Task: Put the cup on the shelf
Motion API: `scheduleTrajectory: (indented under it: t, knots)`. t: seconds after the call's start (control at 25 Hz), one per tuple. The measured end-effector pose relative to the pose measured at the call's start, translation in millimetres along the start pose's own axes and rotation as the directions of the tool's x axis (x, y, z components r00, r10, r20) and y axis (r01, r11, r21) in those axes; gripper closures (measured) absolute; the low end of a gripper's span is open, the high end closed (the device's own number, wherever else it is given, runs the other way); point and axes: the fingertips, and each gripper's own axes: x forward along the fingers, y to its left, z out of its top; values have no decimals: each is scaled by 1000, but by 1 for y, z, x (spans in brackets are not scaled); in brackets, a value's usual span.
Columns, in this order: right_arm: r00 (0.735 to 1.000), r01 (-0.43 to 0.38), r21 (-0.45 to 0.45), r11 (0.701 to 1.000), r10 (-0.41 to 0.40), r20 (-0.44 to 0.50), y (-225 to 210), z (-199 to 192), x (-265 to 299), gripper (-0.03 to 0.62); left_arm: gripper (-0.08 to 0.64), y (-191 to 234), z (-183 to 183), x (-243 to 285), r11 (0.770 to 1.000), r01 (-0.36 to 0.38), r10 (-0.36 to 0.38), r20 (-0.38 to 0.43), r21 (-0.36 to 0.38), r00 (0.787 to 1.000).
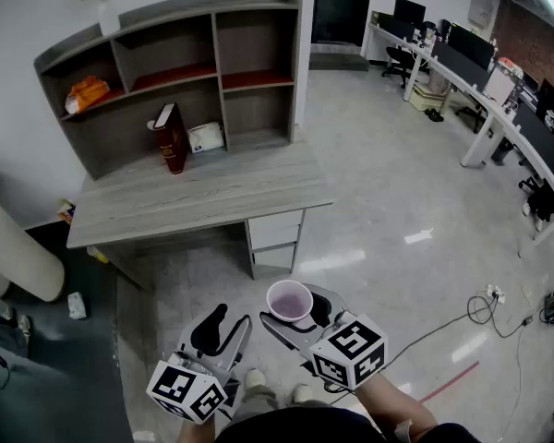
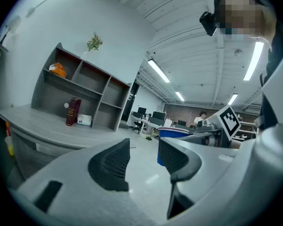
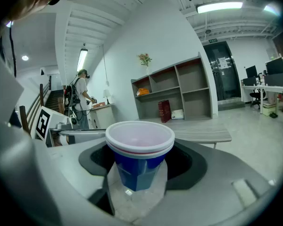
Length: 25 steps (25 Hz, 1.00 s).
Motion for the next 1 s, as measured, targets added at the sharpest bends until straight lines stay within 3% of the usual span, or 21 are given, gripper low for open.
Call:
scheduleTrajectory:
  t: [0.6,1.0]
  knots:
    - [1000,-20,18,1000,20,14,-5,0,-2,285,380,-3,-5,1,1000,-13,13,-9,6,1000]
    - [999,-39,5,999,39,-13,6,11,34,285,380,31,5,-6,999,-32,33,-30,11,999]
